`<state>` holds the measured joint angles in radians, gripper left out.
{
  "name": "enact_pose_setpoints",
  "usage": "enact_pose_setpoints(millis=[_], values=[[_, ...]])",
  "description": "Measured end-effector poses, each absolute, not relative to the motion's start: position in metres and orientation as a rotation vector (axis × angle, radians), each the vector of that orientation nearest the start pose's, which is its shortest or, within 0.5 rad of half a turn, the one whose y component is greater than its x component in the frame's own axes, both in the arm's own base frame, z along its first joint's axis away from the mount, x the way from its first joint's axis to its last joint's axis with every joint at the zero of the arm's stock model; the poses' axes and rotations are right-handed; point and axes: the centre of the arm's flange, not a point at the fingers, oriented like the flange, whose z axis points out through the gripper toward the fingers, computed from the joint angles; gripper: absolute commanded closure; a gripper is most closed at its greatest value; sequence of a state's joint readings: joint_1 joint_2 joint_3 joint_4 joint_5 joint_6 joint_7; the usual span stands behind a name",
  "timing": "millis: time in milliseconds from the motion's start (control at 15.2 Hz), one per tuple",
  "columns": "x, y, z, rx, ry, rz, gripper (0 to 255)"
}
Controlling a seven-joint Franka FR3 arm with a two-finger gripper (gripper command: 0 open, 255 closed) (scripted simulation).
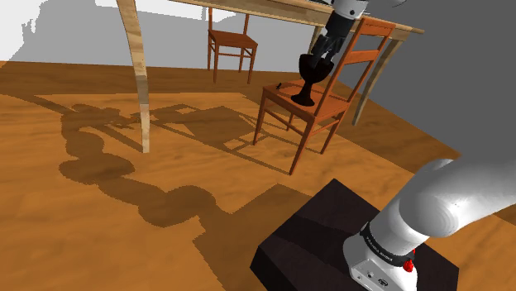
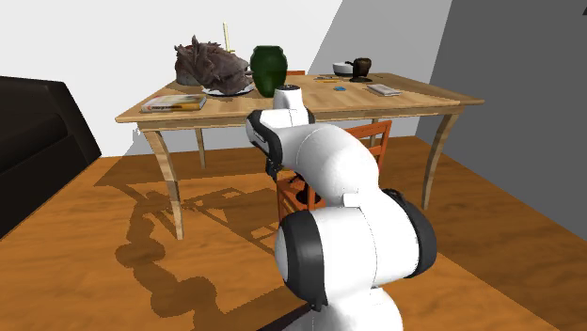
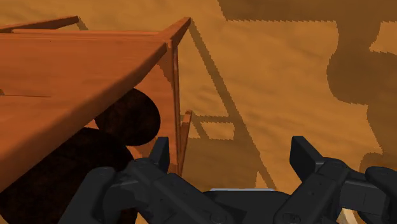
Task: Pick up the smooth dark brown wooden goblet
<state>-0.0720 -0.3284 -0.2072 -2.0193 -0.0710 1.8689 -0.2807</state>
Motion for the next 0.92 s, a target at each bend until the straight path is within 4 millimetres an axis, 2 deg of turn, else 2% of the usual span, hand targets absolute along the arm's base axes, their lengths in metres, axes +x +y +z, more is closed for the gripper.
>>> enact_pose_setpoints(millis=[594, 726, 924], values=[[0.529, -0.229, 0.604, -3.217, -0.015, -0.273, 0], [0.537, -0.237, 0.604, -3.221, -0.014, -0.275, 0], [0.540, -0.240, 0.590, -3.222, -0.015, -0.275, 0]])
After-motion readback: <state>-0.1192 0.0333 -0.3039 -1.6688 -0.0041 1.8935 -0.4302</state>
